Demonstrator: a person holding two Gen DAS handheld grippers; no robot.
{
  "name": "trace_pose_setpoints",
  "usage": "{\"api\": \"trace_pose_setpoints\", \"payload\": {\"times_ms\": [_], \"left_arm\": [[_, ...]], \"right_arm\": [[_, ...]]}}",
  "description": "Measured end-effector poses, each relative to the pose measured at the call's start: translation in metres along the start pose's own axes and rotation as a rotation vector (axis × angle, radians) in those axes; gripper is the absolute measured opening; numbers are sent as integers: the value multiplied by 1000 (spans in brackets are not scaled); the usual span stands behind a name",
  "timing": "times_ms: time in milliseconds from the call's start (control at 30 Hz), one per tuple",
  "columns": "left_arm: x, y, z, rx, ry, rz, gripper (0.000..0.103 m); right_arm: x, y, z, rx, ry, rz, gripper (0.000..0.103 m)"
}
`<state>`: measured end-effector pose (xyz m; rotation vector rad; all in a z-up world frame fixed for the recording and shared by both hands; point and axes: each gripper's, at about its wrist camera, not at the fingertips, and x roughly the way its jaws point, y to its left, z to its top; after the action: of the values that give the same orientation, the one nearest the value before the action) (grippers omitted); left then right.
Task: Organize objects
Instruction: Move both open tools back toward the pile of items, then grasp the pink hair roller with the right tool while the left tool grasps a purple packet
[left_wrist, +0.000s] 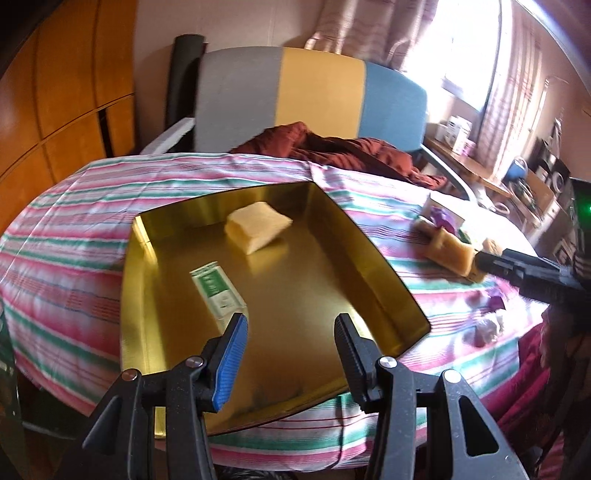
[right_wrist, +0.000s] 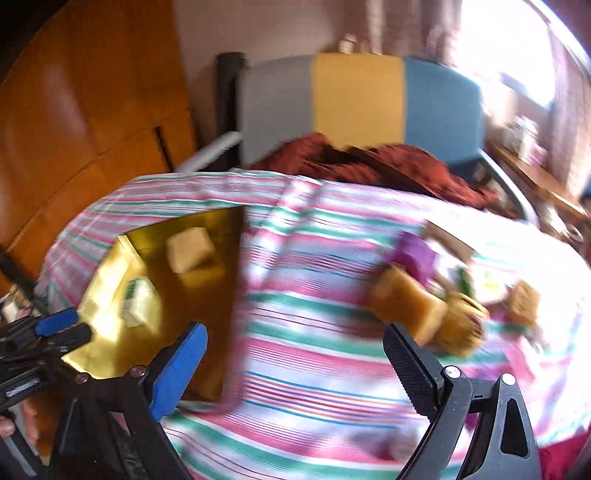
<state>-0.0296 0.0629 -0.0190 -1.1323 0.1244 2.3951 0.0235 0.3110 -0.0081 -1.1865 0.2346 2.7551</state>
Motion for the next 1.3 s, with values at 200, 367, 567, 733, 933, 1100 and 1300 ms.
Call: {"api": "trace_pose_setpoints", "payload": {"times_ms": [200,367,567,733,933,1100,1300], "left_arm": [[9,-20,3,53,22,-50,49],[15,-35,6,84,36,-75,50],[19,-52,14,120,37,-108,51],[25,-69,20,154,46,-138,51],[33,-96,28,204,53,-188,51],[45,-120,37,230,83,-232,51],[67,-144,59,228,122,-269,51]], "right_arm": [[-7,-104,-5,261,80,-163,99],[-9,-203,-19,578,114,-324,101],[12,-271,-37,836,166,-369,101],[32,-278,-38,843,212,-395,101],[49,-279,-46,777,258,-399,76],[52,-267,-42,687,252,-356,76],[50,-239,-25,544,183,-286,76]]}}
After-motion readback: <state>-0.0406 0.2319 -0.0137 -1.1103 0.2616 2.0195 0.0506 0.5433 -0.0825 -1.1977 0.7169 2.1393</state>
